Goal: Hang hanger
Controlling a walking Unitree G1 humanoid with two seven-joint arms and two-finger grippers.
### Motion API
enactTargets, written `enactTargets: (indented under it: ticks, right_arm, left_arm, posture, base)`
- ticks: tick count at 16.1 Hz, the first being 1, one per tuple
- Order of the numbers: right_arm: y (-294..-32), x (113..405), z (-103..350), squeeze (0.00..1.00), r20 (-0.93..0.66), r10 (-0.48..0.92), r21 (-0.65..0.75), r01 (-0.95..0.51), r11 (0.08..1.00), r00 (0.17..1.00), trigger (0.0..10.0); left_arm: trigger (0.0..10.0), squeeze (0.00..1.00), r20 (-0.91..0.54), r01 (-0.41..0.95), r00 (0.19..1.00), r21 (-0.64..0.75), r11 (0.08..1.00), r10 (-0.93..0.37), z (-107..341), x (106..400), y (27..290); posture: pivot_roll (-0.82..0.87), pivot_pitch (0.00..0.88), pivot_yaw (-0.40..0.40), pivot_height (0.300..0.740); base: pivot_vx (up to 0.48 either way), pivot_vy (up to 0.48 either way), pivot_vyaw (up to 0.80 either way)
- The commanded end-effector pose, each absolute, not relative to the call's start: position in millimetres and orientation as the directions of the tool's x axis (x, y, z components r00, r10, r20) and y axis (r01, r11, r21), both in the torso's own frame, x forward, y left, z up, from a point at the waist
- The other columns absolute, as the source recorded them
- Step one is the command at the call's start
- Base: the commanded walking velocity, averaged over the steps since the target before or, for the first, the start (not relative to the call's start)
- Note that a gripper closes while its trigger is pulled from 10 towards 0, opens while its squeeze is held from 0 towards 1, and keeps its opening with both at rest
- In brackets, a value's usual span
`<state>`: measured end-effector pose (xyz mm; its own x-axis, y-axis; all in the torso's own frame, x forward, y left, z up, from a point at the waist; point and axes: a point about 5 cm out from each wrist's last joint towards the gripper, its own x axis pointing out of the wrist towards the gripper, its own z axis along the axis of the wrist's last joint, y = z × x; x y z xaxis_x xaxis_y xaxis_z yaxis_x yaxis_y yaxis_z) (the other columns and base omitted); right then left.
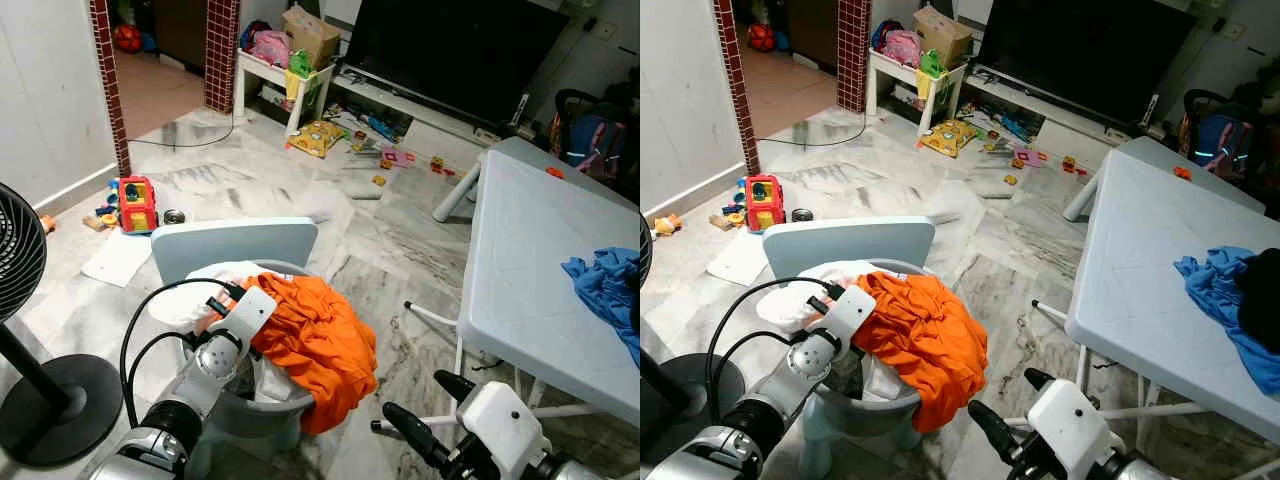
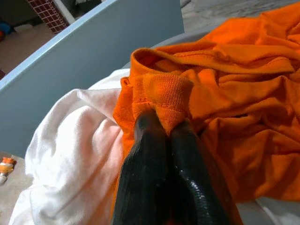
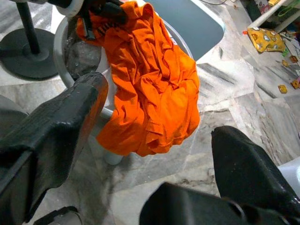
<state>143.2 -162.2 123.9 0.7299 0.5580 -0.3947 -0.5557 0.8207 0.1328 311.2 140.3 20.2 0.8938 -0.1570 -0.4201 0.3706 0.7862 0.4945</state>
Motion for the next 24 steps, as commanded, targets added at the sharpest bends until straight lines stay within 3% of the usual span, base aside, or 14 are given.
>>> enactTargets:
  ticks: [1, 2, 3, 4, 7, 11, 21, 24]
  right_arm:
    - [-166, 145, 124, 0.00, -0.401, 0.543, 0.107, -0.551, 0.828, 0.738, 10.0]
    - [-166, 147, 124, 0.00, -0.401, 0.544, 0.104, -0.553, 0.827, 0.737, 10.0]
    - [-166, 147, 123, 0.00, -0.401, 0.544, 0.102, -0.554, 0.826, 0.737, 10.0]
    - [-166, 147, 123, 0.00, -0.401, 0.544, 0.102, -0.554, 0.826, 0.737, 10.0]
    - [-165, 147, 122, 0.00, -0.401, 0.546, 0.103, -0.556, 0.825, 0.736, 10.0]
    - [-164, 147, 121, 0.00, -0.402, 0.551, 0.106, -0.560, 0.822, 0.732, 10.0]
    - [-160, 151, 118, 0.00, -0.396, 0.565, 0.109, -0.574, 0.812, 0.724, 10.0]
    - [-158, 151, 117, 0.00, -0.396, 0.572, 0.114, -0.579, 0.807, 0.719, 10.0]
  left_arm:
    - [3.4, 0.00, -0.437, 0.391, 0.882, 0.471, 0.791, -0.176, 18, 309, 134]
    - [10.0, 0.00, -0.444, 0.391, 0.879, 0.465, 0.794, -0.174, 18, 310, 135]
    - [10.0, 0.00, -0.429, 0.407, 0.881, 0.469, 0.784, -0.200, 22, 311, 134]
    - [10.0, 1.00, -0.408, 0.414, 0.888, 0.501, 0.760, -0.214, 25, 312, 133]
    - [10.0, 1.00, -0.339, 0.443, 0.894, 0.575, 0.688, -0.292, 37, 311, 121]
    - [10.0, 1.00, -0.311, 0.458, 0.888, 0.540, 0.706, -0.338, 46, 294, 114]
    - [10.0, 1.00, -0.330, 0.412, 0.902, 0.461, 0.786, -0.279, 55, 258, 125]
    - [10.0, 1.00, -0.338, 0.383, 0.912, 0.499, 0.777, -0.232, 53, 264, 135]
  posture:
    - [-0.03, 0.000, -0.228, 0.740]
    - [-0.03, 0.000, -0.228, 0.740]
    - [-0.03, 0.000, -0.226, 0.740]
    - [-0.03, 0.000, -0.225, 0.740]
    - [-0.03, 0.000, -0.219, 0.740]
    - [-0.02, 0.000, -0.217, 0.740]
    - [0.01, 0.000, -0.214, 0.740]
    - [0.01, 0.000, -0.216, 0.740]
  base:
    - [0.000, 0.000, 0.00]
    - [0.000, 0.000, 0.00]
    - [0.000, 0.000, 0.00]
    - [0.000, 0.000, 0.00]
    - [0.000, 0.000, 0.00]
    - [0.000, 0.000, 0.00]
    - [0.000, 0.000, 0.00]
    - [0.000, 0.000, 0.00]
